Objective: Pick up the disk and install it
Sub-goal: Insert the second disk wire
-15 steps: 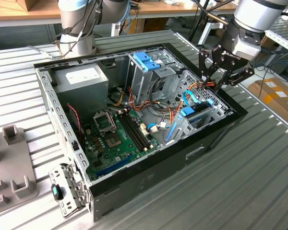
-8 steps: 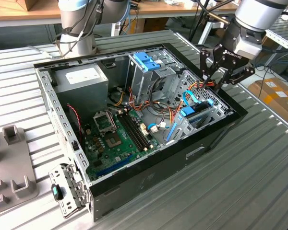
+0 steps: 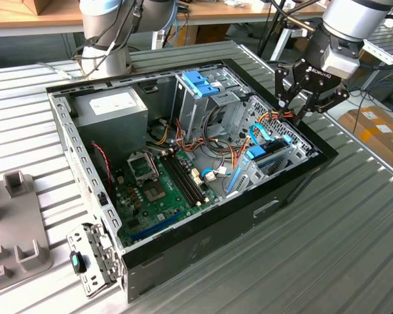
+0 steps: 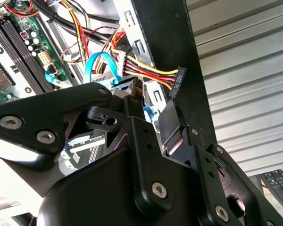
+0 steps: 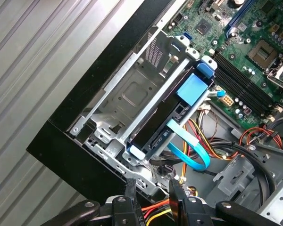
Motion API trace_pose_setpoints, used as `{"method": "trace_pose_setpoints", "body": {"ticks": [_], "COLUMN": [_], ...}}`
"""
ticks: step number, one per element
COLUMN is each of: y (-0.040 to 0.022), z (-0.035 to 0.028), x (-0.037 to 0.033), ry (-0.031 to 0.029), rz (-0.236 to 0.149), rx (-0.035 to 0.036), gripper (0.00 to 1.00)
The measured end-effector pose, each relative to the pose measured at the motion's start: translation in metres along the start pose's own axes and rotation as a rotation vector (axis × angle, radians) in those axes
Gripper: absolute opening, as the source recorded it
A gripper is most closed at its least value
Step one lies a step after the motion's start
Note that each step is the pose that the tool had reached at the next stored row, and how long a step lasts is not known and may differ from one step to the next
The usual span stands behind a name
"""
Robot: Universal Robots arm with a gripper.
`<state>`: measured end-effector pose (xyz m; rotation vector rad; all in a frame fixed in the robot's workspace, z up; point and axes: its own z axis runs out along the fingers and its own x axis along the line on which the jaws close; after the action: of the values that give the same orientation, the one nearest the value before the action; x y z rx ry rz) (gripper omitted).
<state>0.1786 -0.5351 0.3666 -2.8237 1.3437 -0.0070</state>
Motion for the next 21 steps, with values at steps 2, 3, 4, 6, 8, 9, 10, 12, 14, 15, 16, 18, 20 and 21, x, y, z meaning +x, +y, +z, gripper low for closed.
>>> {"method": "trace_pose_setpoints", "body": {"ticks": [2,3,4,6,8,9,10,12,14,15,16,18,20,21], "y": [-0.0037,-0.0081,-0.0126,-0.0145,-0.0155,-0.0159,-0.0162,-0.0166,-0.0169,-0.0171,-0.0174,-0.0185,-0.0191,-0.0195], "z": [0.0001,0.0001,0.0002,0.0002,0.0002,0.0002,0.0002,0.0002,0.0002,0.0002,0.0003,0.0003,0.0003,0.0003], "x": [0.0029,0.0065,0.0097,0.0112,0.0120,0.0123,0.0126,0.0129,0.0132,0.0133,0.0136,0.0146,0.0147,0.0146], "ry": [0.0000,-0.0001,-0.0002,-0.0006,-0.0008,-0.0010,-0.0014,-0.0017,-0.0025,-0.0027,-0.0030,-0.0036,-0.0036,-0.0037], "rz": [-0.001,-0.002,-0.014,-0.038,-0.057,-0.067,-0.086,-0.112,-0.155,-0.170,-0.186,-0.208,-0.212,-0.212], "rx": [0.0001,0.0000,0.0000,-0.0001,-0.0002,-0.0001,-0.0001,-0.0002,-0.0002,-0.0003,-0.0002,-0.0001,0.0000,0.0000], "gripper": [0.42,0.42,0.42,0.42,0.42,0.42,0.42,0.42,0.42,0.42,0.42,0.42,0.42,0.42]}}
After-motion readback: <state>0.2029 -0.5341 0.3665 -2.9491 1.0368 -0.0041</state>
